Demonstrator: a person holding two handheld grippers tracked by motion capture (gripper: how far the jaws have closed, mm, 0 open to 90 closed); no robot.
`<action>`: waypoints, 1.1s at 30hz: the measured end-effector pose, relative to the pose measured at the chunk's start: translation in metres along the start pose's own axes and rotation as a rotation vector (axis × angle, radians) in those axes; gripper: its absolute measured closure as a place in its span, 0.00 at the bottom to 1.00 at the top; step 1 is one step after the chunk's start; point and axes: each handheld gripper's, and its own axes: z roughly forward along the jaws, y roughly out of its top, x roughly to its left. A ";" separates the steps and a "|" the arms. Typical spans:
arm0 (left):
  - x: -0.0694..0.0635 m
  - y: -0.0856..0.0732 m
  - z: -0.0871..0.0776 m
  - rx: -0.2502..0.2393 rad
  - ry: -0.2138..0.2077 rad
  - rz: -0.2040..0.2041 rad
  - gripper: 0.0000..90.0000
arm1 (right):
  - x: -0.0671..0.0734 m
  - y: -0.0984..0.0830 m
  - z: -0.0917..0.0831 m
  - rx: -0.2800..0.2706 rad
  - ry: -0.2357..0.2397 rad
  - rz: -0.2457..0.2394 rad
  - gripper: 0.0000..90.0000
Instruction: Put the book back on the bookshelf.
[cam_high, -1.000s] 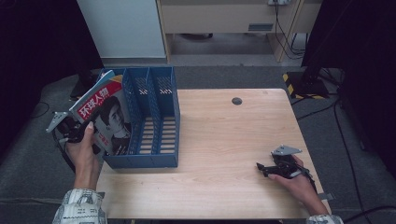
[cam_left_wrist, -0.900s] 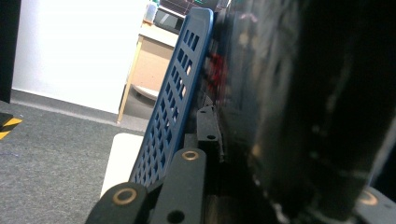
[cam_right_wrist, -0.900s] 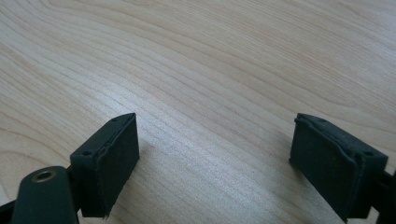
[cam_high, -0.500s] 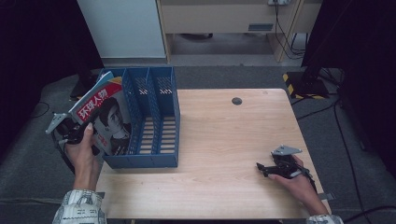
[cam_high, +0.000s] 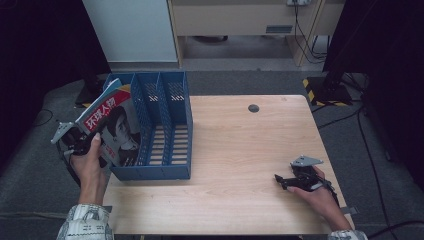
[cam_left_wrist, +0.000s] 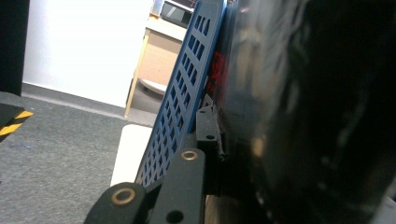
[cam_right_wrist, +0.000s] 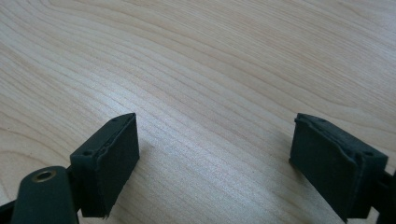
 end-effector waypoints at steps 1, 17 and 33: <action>0.000 0.000 0.000 0.005 0.004 0.005 0.94 | 0.000 0.000 0.000 0.001 0.000 0.002 0.17; -0.002 0.000 0.001 0.023 0.017 0.003 0.93 | 0.000 0.000 0.000 0.000 0.000 0.000 0.17; -0.011 0.022 0.006 0.045 0.042 0.038 0.86 | 0.000 0.000 0.000 0.000 0.000 0.000 0.17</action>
